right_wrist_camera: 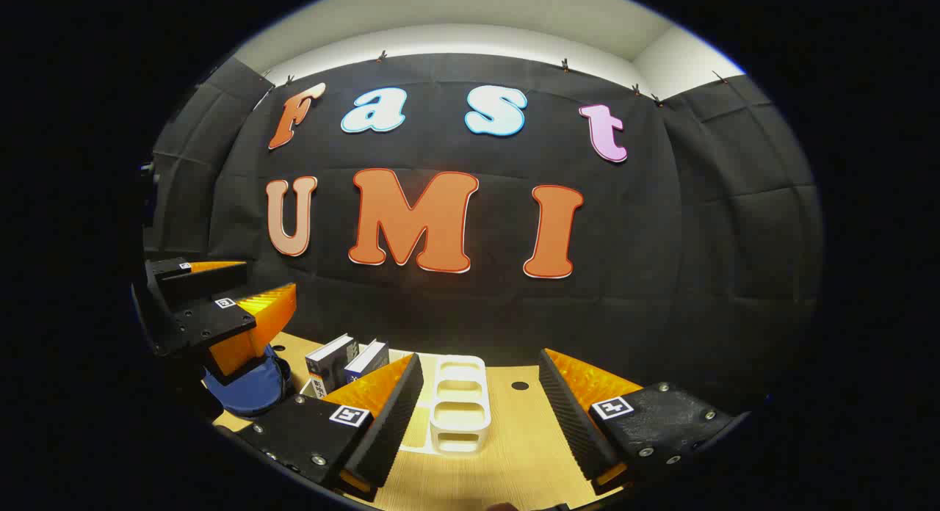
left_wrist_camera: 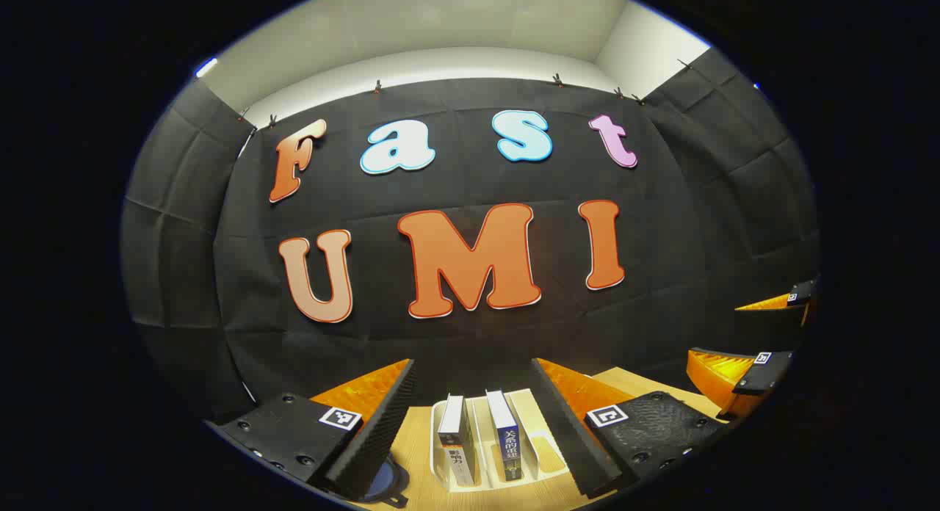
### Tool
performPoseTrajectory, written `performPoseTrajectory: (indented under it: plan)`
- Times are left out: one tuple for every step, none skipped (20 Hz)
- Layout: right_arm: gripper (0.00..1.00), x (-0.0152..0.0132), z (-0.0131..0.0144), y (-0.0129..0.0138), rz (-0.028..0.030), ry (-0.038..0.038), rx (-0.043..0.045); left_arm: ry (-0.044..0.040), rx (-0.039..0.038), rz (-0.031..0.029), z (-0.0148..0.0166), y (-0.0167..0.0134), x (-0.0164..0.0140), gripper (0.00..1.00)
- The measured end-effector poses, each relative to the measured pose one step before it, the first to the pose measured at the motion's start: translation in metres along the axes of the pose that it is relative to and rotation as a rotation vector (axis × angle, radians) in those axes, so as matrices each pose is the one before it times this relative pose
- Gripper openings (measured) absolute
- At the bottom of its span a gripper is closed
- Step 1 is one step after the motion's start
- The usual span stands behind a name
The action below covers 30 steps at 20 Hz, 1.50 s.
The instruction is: Open the schoolbag, grab two books from the bookshelf and put them into the schoolbag.
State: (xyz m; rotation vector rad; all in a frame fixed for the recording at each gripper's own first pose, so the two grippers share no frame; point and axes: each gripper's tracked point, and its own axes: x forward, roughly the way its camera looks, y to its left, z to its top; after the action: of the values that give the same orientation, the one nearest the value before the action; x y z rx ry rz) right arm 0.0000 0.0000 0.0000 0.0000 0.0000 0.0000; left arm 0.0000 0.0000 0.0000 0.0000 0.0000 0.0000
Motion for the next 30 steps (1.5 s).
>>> performPoseTrajectory:
  plan:
    - [0.94,0.00082,0.00126,-0.00053,-0.00036,-0.00249,0.00324,-0.00581,-0.00133,0.00094,0.00162,0.00081,-0.00169,0.95]
    - [0.94,0.00067,0.00109,0.00005,-0.00058,-0.00389,0.00095,-0.00218,0.00087,0.00214,0.00053,0.00031,-0.00164,0.99]
    - [0.94,0.00056,0.00078,-0.00218,-0.00303,-0.00171,-0.00013,0.00146,-0.00165,0.00552,-0.00046,0.003,-0.00236,0.99]
    - [0.94,0.00022,-0.0009,-0.0007,0.00131,-0.00227,0.00153,-0.00029,-0.00514,0.00533,0.00066,0.00217,-0.00148,0.99]
    - [0.94,0.00019,0.00065,-0.00096,-0.00123,-0.00002,0.00163,-0.00455,-0.00434,0.00493,0.00209,0.00113,-0.00269,0.99]
    - [0.94,0.00049,-0.00195,-0.00028,0.00298,0.0027,0.00085,-0.0037,0.00289,0.00487,0.00151,0.00055,-0.00198,0.99]
    - [0.94,0.0004,-0.00097,-0.0007,0.00006,0.00195,0.00035,-0.00387,0.00529,0.0041,-0.00071,0.00251,-0.00123,0.99]
    - [0.94,0.00024,-0.00157,-0.00047,0.00262,0.00224,0.00103,-0.00095,0.00236,0.00327,0.00058,0.00132,-0.00189,0.99]
    - [0.94,-0.00018,-0.00014,-0.00045,0.00147,-0.00197,-0.00168,0.00234,-0.00421,0.00233,-0.00143,0.00059,-0.00195,0.99]
    - [0.94,0.00099,0.00047,-0.00003,-0.00236,-0.00126,-0.00117,0.00499,-0.00669,0.00505,-0.00154,0.00098,-0.00144,0.95]
    - [0.94,0.0002,-0.00067,0.00054,0.00601,-0.00003,0.00171,0.00104,-0.00487,0.00526,-0.00109,0.00199,-0.00161,0.99]
    - [0.94,0.00043,-0.00202,0.00281,0.00494,0.00229,0.00009,0.00429,-0.00228,0.0056,-0.0017,0.00103,-0.0025,0.99]
    - [0.94,0.00024,-0.00114,0.00207,0.00625,0.00377,0.00181,-0.00163,-0.00378,0.00228,-0.00045,0.00185,-0.0016,0.99]
    - [0.94,0.00013,0.001,0.00109,0.00356,-0.00283,-0.00027,0.00601,-0.00032,-0.00028,-0.00182,-0.00016,-0.00139,0.99]
    - [0.94,-0.00012,0.00279,0.0016,0.00268,-0.00653,0.00333,-0.00233,0.00127,0.00294,-0.00127,0.00223,-0.00149,0.99]
    - [0.94,-0.0004,0.00384,0.00337,0.00605,-0.0131,0.00277,0.00372,-0.00025,0.0007,-0.00096,0.00134,-0.00081,0.99]
    - [0.94,-0.00007,0.00357,0.00319,0.00219,-0.00691,0.00013,-0.00398,-0.00146,0.00275,0.00014,0.00117,0.00014,0.99]
    - [0.94,-0.0002,0.0003,0.00274,0.00121,-0.00563,-0.00472,0.00271,-0.00257,-0.0004,-0.00115,0.00163,-0.00114,0.99]
    - [0.94,-0.00064,0.00165,0.00418,0.00615,-0.003,-0.0036,-0.00261,-0.00246,0.0016,-0.00018,0.00227,0.0001,0.99]
    - [0.94,-0.00037,0.00093,0.00362,0.00317,-0.00083,-0.00012,0.00033,-0.00334,0.00036,0.00082,0.00307,0.00056,0.95]
    - [0.94,-0.00128,0.00165,0.00498,0.00601,-0.00138,0.00263,-0.0027,-0.00067,-0.00055,0.00055,0.00236,-0.00096,0.99]
    - [0.94,-0.00065,0.00262,0.00329,0.0001,-0.00333,0.00248,-0.00154,0.00157,0.00199,0.00015,0.0028,0.0,0.99]
    - [0.94,0.00005,0.00072,0.003,0.00268,0.00218,0.00003,-0.00439,-0.00268,-0.0007,-0.00021,0.00256,0.00104,0.99]
    - [0.94,-0.0003,0.00064,0.00189,0.00099,0.00291,-0.00343,-0.00119,-0.00451,-0.00064,0.00034,0.00259,0.00094,0.99]
    - [0.94,0.00004,0.00189,0.00276,-0.00078,0.00056,-0.00457,0.00068,-0.00537,-0.00245,-0.00142,0.00146,0.0001,0.99]
    - [0.94,0.00105,0.00179,0.00186,-0.00385,0.00136,-0.00023,0.00258,-0.0031,-0.00419,-0.00118,0.00133,0.00033,0.99]
    - [0.94,0.00092,0.00016,0.00266,-0.00016,0.00196,0.00573,0.00007,0.00045,-0.00279,-0.00092,0.00227,0.00135,0.99]
    - [0.94,0.00024,0.00038,0.00394,0.00205,-0.00066,0.01489,-0.00149,-0.00019,-0.00734,0.00028,0.00145,0.00133,0.99]
    - [0.94,0.00096,-0.00036,0.00273,0.00101,0.00161,0.01388,-0.0064,0.00228,-0.00566,0.00084,-0.00007,-0.00091,0.99]
    - [0.94,0.00182,-0.00102,0.00152,-0.00308,0.00309,0.00757,-0.00283,-0.00212,-0.00823,-0.00041,0.00094,0.0007,0.99]
